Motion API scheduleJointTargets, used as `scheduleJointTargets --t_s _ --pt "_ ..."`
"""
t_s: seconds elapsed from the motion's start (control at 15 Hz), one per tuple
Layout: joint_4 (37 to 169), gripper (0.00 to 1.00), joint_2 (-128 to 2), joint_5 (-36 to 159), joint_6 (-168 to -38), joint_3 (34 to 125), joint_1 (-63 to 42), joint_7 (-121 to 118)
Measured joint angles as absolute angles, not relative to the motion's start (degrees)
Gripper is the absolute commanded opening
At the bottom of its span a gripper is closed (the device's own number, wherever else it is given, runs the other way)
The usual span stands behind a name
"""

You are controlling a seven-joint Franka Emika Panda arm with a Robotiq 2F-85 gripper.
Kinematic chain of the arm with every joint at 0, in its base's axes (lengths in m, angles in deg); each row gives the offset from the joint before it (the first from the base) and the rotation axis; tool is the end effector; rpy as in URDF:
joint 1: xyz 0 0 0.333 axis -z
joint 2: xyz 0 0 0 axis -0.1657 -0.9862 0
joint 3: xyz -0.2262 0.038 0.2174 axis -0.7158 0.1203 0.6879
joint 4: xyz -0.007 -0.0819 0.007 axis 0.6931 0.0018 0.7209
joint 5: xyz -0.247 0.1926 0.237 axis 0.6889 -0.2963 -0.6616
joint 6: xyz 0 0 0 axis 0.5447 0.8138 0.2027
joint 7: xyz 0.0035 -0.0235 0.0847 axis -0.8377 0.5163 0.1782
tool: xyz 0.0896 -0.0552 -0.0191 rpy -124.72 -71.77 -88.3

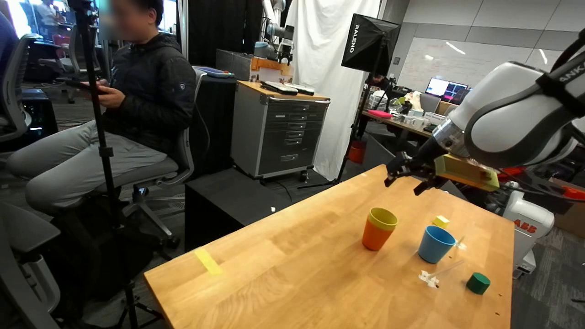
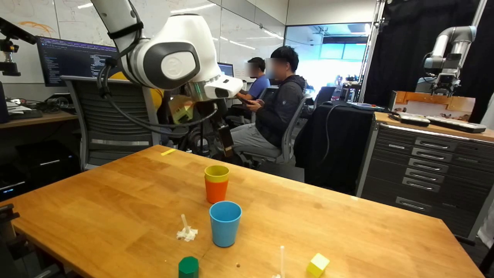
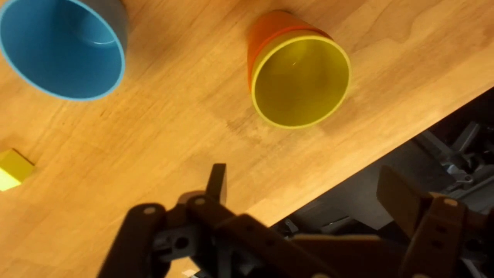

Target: Stack the cups

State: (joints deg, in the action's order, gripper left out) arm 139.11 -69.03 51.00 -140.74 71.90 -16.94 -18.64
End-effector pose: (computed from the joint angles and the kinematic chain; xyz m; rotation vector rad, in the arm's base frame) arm 0.5734 -0.0486 0.2337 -2.9420 0.8243 -0.5972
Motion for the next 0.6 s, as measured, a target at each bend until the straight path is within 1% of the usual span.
scheduleJointTargets --t_s 0.33,0.6 --pt "141.9 1.00 -60.9 55.7 -133.0 70.7 -16.2 -16.6" --pt "146.1 1.00 -56.2 62.8 -131.0 68.0 -14.8 -17.4"
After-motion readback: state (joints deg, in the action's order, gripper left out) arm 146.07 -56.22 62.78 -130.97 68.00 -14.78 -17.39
